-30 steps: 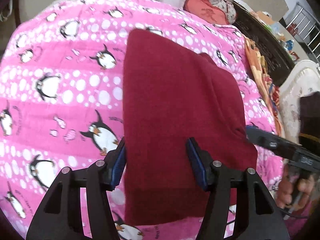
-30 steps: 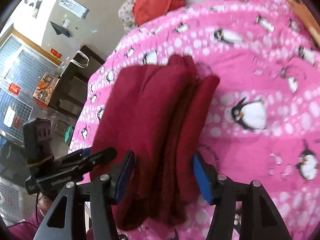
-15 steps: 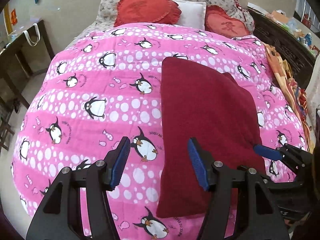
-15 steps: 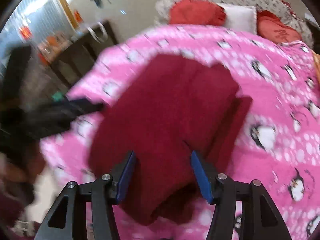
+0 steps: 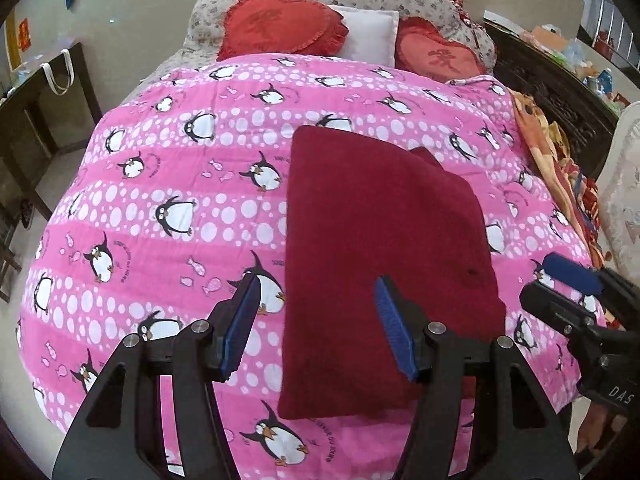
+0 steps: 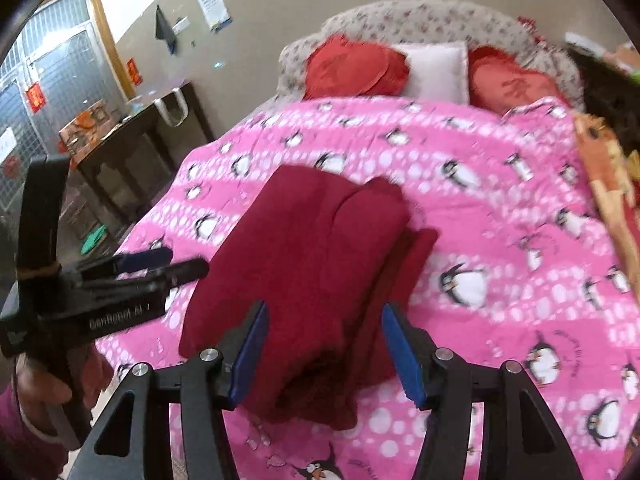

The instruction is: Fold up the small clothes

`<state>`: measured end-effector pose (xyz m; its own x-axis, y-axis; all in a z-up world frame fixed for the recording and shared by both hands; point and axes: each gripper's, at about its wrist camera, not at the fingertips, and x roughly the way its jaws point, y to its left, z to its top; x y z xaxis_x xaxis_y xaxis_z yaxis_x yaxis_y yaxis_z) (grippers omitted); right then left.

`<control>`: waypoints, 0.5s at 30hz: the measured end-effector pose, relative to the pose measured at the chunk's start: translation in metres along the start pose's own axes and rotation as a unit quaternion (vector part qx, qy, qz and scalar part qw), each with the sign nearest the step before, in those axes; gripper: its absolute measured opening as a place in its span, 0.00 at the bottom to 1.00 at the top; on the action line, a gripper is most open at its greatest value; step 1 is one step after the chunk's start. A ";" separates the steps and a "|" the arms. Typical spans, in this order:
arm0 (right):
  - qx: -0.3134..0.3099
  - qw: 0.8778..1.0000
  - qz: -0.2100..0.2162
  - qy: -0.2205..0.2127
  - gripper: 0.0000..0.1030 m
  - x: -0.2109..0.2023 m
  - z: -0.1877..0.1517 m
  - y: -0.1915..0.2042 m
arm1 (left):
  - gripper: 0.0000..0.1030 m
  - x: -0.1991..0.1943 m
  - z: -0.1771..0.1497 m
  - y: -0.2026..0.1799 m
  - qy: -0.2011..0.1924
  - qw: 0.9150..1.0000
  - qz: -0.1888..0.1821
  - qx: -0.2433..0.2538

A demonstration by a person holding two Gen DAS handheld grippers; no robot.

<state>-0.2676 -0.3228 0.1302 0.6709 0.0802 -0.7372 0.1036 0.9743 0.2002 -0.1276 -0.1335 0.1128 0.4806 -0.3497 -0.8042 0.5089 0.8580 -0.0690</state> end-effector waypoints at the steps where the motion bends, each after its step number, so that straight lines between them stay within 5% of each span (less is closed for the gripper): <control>1: 0.000 1.000 -0.006 0.001 0.61 -0.002 0.001 0.001 | 0.58 -0.001 0.000 -0.001 -0.002 1.000 -0.001 0.000; 15: 0.029 0.999 -0.033 0.012 0.67 0.005 0.001 -0.003 | 0.58 -0.008 -0.002 -0.007 -0.025 1.000 0.011 0.007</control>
<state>-0.2638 -0.3251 0.1271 0.6428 0.0212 -0.7657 0.1900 0.9640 0.1862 -0.1364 -0.1365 0.1185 0.5266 -0.3502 -0.7746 0.5083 0.8601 -0.0433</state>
